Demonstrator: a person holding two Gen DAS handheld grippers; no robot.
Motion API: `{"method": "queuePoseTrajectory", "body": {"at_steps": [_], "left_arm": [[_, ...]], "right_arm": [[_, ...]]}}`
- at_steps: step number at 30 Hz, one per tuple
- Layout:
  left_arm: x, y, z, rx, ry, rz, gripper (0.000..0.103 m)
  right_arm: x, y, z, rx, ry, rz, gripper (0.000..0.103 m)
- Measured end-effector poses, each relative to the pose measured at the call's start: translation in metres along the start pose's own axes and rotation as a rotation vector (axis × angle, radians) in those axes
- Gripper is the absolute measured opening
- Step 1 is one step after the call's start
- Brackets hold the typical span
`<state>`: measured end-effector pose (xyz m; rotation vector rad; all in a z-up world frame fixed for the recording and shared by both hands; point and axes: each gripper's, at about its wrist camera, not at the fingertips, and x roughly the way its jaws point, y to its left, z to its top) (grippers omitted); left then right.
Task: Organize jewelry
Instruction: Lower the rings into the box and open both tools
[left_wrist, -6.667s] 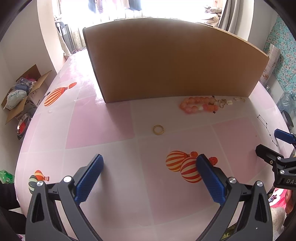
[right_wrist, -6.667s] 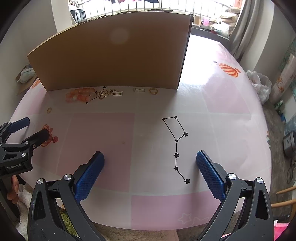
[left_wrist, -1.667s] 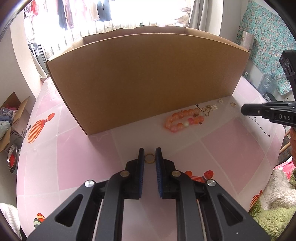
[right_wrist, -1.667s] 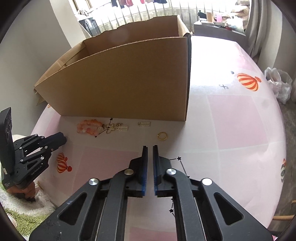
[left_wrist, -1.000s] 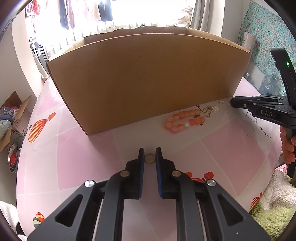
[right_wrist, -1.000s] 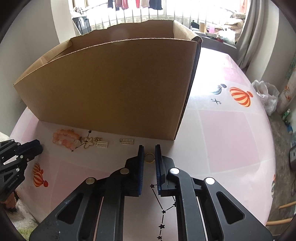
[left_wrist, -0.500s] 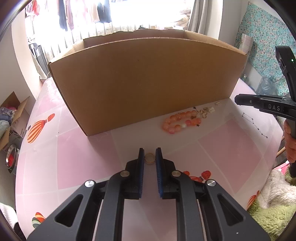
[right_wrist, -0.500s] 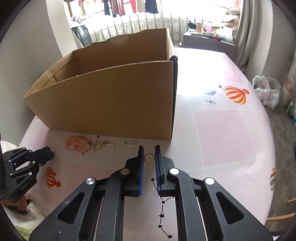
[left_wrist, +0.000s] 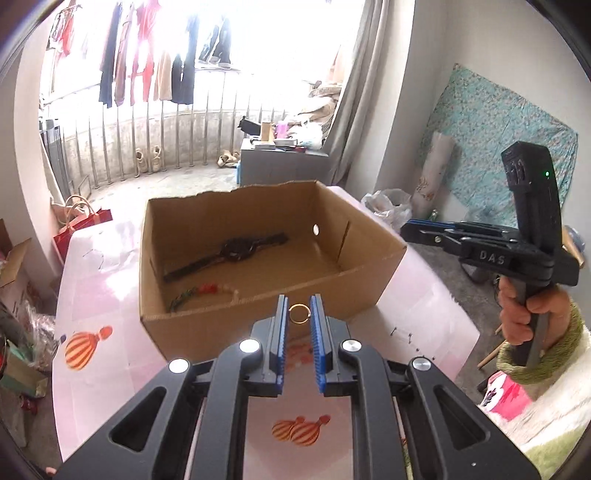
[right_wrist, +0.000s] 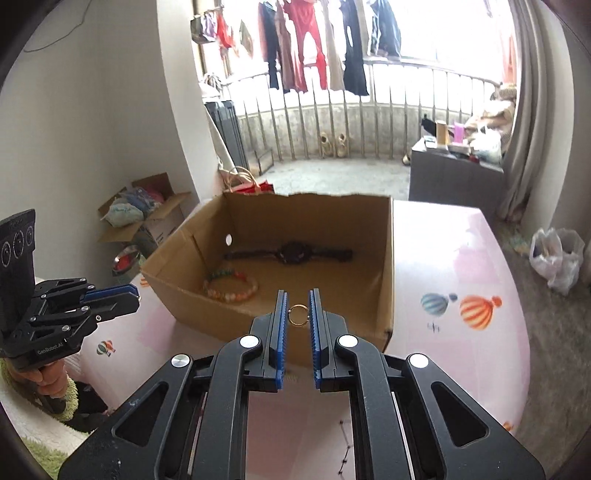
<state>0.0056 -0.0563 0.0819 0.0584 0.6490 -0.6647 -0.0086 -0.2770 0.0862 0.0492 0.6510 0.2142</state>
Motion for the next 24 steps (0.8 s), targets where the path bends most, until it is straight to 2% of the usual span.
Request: {"method": "queuePoseTrajectory", "body": {"at_steps": [2,5,8,11,14,17,24], "left_arm": [[0.016,0.006,0.024,-0.017,0.049,0.000,0.012],[0.043,0.020,0.053,-0.053,0.102,-0.026,0.012],[0.080,0.033,0.078,-0.060,0.188,0.010,0.012],[0.126,0.050,0.097,-0.110,0.312,0.023,0.012],[0.163,0.064,0.107,-0.180,0.435,0.009,0.012],[0.192,0.072,0.108,-0.218,0.520,0.017,0.012],[0.224,0.092,0.100,-0.331,0.594,0.037,0.014]], "right_arm": [[0.011,-0.005,0.017,-0.009,0.011,0.039,0.009],[0.037,-0.010,0.042,0.005,0.083,0.118,0.010],[0.079,-0.015,0.063,0.020,0.194,0.162,0.010],[0.130,-0.016,0.072,0.046,0.319,0.197,0.010],[0.167,-0.019,0.073,0.058,0.423,0.193,0.010],[0.185,-0.023,0.074,0.069,0.492,0.188,0.010],[0.203,-0.031,0.074,0.116,0.530,0.178,0.013]]}}
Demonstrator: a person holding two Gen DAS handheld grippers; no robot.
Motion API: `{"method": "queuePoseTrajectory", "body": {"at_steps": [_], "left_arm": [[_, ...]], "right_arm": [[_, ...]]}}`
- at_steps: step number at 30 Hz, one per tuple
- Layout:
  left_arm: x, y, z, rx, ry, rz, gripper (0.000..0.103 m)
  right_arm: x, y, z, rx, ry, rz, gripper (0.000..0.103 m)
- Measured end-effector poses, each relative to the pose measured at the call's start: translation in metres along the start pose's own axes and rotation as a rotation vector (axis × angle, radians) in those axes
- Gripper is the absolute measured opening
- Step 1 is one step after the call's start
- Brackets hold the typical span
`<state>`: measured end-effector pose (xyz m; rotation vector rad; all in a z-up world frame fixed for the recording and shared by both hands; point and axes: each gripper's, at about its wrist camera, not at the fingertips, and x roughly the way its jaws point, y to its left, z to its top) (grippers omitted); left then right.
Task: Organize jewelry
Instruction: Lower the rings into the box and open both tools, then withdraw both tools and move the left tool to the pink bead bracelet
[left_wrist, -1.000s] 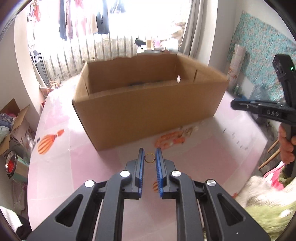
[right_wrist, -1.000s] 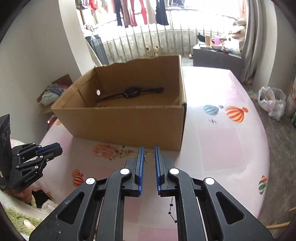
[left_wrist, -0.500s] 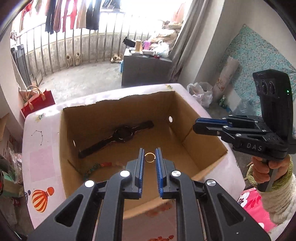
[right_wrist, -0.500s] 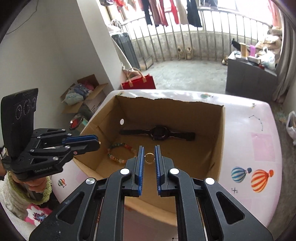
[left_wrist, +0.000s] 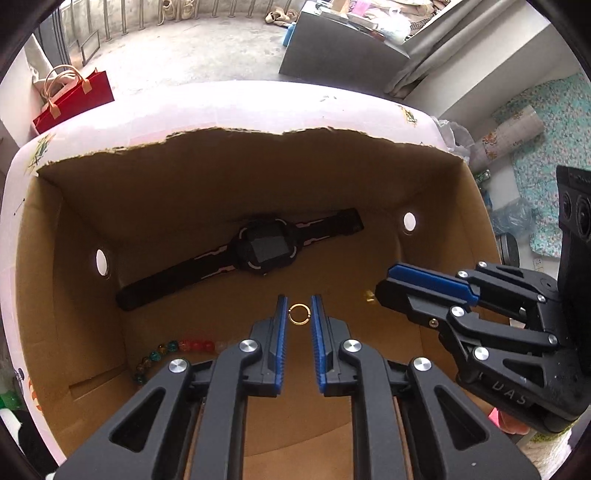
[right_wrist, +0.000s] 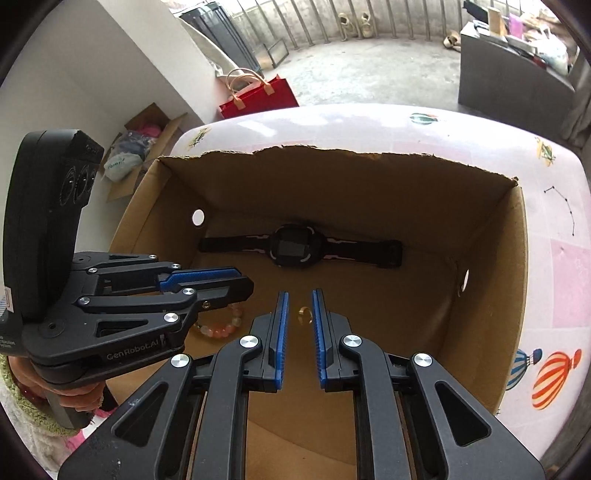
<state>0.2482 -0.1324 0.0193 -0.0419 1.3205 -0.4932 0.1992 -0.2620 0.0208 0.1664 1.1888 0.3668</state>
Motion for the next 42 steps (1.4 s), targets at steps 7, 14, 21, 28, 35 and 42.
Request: {"method": "queuePoseTrajectory", "body": {"at_steps": [7,14,21,28,35,42], "left_arm": [[0.006,0.004,0.005,-0.034,0.020,0.008,0.026],[-0.008,0.008,0.005,-0.043,-0.021,-0.012,0.026],[-0.071,0.007,-0.028,-0.030,-0.180,-0.125,0.026],[-0.150,0.001,-0.112,0.060,-0.457,-0.166,0.037],[-0.160,-0.005,-0.215,0.117,-0.583,-0.149,0.044],[-0.096,-0.011,-0.266,0.103,-0.483,-0.103,0.044]], "right_arm": [[-0.005,-0.004,0.000,0.017,-0.012,0.005,0.013],[-0.034,-0.007,-0.006,0.025,-0.075,0.006,0.013],[-0.087,0.001,-0.031,0.019,-0.219,0.083,0.020],[-0.160,0.024,-0.101,-0.048,-0.407,0.157,0.028],[-0.171,0.036,-0.183,-0.024,-0.481,0.214,0.032],[-0.098,0.027,-0.241,0.115,-0.355,0.163,0.033]]}}
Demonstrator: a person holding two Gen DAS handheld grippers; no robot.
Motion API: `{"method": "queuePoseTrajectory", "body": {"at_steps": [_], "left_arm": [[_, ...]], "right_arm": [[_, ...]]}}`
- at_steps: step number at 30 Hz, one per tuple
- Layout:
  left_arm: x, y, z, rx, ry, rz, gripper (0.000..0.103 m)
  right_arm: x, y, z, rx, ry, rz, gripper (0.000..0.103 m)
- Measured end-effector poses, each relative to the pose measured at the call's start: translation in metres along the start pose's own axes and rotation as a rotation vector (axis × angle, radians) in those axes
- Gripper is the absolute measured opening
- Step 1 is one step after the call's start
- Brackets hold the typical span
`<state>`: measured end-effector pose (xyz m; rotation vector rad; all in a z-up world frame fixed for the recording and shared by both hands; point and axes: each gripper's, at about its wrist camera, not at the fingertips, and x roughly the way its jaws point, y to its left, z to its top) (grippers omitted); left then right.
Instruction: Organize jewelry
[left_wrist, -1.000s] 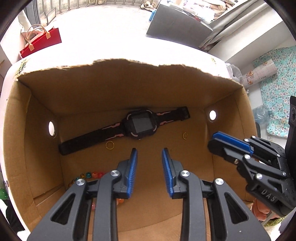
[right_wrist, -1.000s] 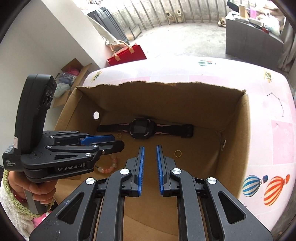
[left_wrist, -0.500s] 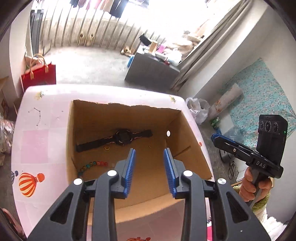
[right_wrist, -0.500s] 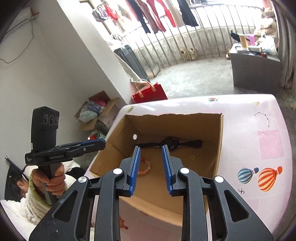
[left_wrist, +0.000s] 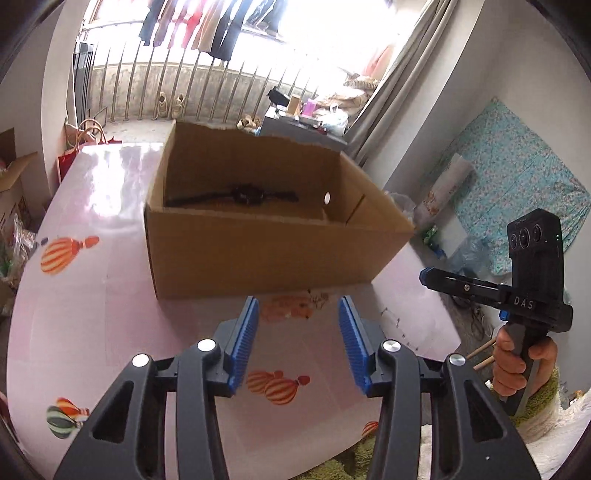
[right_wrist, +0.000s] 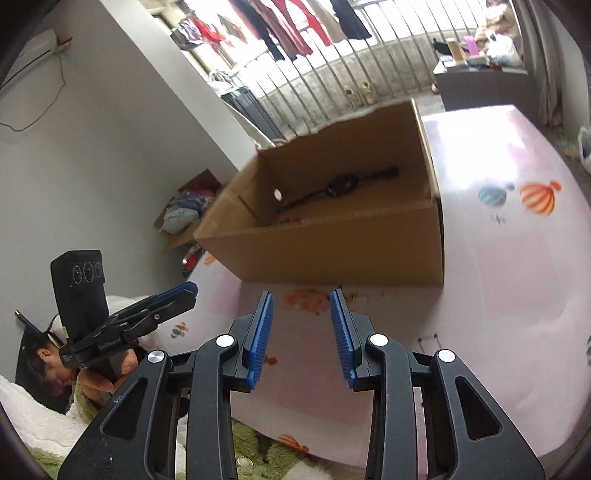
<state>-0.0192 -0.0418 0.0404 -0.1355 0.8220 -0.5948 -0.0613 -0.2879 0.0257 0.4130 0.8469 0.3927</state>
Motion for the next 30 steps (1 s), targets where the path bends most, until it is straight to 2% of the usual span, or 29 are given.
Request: {"method": "queuePoseTrajectory", "body": {"at_steps": [3,6,8,11,17,18,19,21,22,24,30], "left_arm": [[0.032,-0.012,-0.017,0.077,0.042,0.046,0.044],[0.066,-0.025,-0.022,0.205,0.075,0.124,0.044],[0.084,-0.036,-0.022,0.327,0.093,0.183,0.044],[0.103,-0.042,-0.016,0.420,0.117,0.192,0.044],[0.121,-0.042,-0.009,0.516,0.172,0.180,0.041],[0.123,-0.041,-0.008,0.523,0.177,0.165,0.035],[0.122,-0.041,-0.007,0.532,0.182,0.145,0.024],[0.123,-0.039,-0.007,0.555,0.186,0.120,0.012],[0.125,-0.038,-0.005,0.564,0.188,0.113,0.010],[0.121,-0.037,-0.005,0.564,0.185,0.101,0.009],[0.088,-0.030,0.002,0.522,0.083,0.079,0.009]], "right_arm": [[0.029,-0.010,-0.019,0.031,0.053,-0.055,0.028],[0.047,-0.015,-0.025,0.044,0.083,-0.086,0.028],[0.052,-0.015,-0.027,0.053,0.094,-0.076,0.028],[0.057,-0.018,-0.026,0.053,0.096,-0.054,0.028],[0.064,-0.031,-0.023,0.075,0.107,-0.039,0.028],[0.065,-0.033,-0.023,0.078,0.112,-0.035,0.028],[0.066,-0.035,-0.022,0.080,0.116,-0.033,0.028],[0.066,-0.037,-0.023,0.084,0.121,-0.026,0.028],[0.066,-0.039,-0.023,0.087,0.121,-0.023,0.028],[0.063,-0.041,-0.025,0.095,0.114,-0.018,0.028],[0.056,-0.046,-0.027,0.115,0.103,-0.013,0.028]]}}
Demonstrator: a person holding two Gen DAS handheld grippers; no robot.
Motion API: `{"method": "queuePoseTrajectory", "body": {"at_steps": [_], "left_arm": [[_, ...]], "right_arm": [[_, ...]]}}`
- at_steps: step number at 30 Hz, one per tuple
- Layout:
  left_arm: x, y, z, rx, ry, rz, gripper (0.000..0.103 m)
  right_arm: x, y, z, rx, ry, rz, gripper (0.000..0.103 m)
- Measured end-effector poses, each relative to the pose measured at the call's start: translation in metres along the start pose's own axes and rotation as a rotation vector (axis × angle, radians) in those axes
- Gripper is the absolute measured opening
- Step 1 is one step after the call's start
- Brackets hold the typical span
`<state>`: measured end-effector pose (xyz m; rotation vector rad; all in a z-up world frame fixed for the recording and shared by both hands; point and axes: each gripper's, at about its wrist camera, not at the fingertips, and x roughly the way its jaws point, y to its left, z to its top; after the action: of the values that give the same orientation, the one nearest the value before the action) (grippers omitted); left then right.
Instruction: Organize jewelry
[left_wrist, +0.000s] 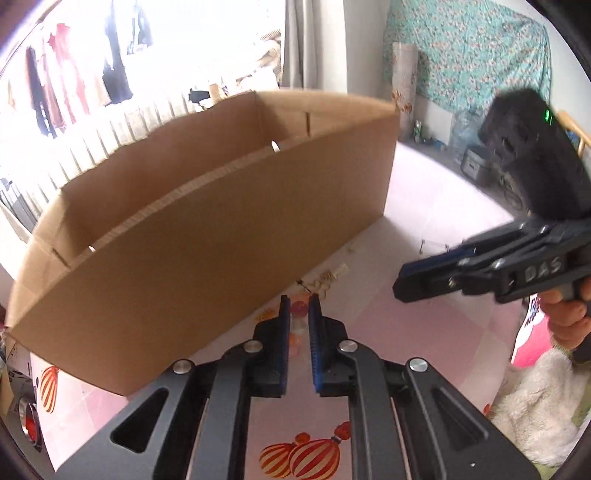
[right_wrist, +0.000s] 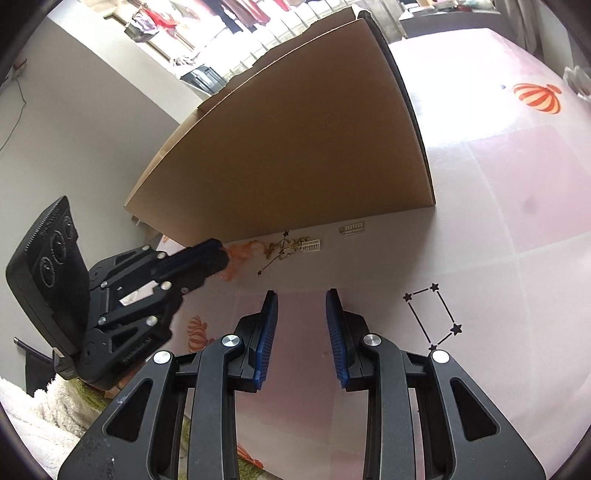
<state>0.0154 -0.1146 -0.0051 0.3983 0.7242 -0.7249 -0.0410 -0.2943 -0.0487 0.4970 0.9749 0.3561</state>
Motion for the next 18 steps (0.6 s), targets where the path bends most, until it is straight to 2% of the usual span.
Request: {"method": "queuePoseTrajectory", "body": {"at_steps": [4,9,16,17,18], "left_arm": [[-0.025,0.008,0.002,-0.069,-0.043,0.007,0.009],[-0.036,0.023,-0.010,-0.234,-0.012,-0.042,0.009],[-0.042,0.051,-0.050,-0.435,0.044,0.022,0.011],[-0.043,0.054,-0.053,-0.452,0.049,0.036,0.012],[-0.046,0.057,-0.056,-0.467,0.049,0.050,0.018]], "right_arm": [[-0.004,-0.001,-0.002,0.000,-0.005,-0.005,0.028],[-0.010,0.003,-0.006,-0.009,-0.009,-0.003,0.028],[-0.012,0.010,-0.004,-0.029,-0.015,-0.018,0.028],[-0.012,0.010,-0.003,-0.030,-0.017,-0.021,0.028],[-0.012,0.010,-0.003,-0.030,-0.019,-0.022,0.028]]}}
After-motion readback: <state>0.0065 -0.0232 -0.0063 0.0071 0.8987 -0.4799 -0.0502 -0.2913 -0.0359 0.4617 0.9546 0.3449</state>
